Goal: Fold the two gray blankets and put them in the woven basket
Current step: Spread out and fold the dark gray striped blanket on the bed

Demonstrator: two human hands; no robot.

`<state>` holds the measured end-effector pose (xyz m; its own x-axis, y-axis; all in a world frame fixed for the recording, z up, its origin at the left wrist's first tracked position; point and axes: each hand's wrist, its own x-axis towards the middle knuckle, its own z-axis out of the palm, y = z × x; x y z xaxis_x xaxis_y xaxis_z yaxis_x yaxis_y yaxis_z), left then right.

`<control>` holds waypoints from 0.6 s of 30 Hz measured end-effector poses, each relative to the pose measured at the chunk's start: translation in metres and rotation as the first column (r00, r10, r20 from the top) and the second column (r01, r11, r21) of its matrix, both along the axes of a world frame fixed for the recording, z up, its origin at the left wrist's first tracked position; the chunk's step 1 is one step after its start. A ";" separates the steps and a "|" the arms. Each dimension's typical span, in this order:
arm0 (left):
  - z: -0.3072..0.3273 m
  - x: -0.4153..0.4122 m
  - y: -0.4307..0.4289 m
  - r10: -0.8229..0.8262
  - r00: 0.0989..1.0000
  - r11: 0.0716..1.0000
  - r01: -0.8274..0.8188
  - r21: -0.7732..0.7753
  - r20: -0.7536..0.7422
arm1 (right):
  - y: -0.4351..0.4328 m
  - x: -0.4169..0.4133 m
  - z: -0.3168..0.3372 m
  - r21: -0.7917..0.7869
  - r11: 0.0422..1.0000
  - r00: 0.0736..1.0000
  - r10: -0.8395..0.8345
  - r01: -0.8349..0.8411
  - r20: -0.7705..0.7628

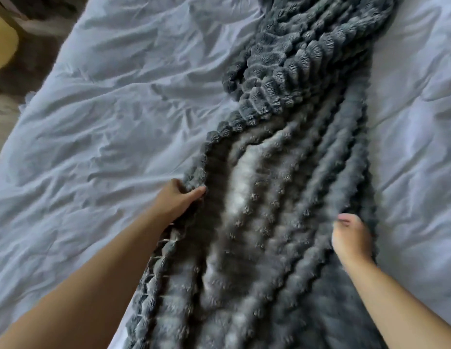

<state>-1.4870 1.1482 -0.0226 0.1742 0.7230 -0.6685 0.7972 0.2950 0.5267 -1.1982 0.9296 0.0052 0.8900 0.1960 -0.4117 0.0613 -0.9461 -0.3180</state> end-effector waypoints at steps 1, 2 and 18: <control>-0.003 0.012 0.004 -0.012 1.000 0.998 0.013 0.056 -0.022 | -0.010 0.025 -0.002 -0.041 0.997 0.993 -0.053 0.058 0.103; -0.006 0.024 0.007 -0.016 1.000 0.994 0.019 0.108 -0.025 | -0.018 0.046 -0.004 -0.064 0.992 0.984 -0.101 0.112 0.145; 0.121 0.028 0.022 0.392 0.847 0.920 -0.356 -0.165 0.359 | -0.057 0.080 0.117 0.416 0.662 0.707 -0.251 0.624 -0.661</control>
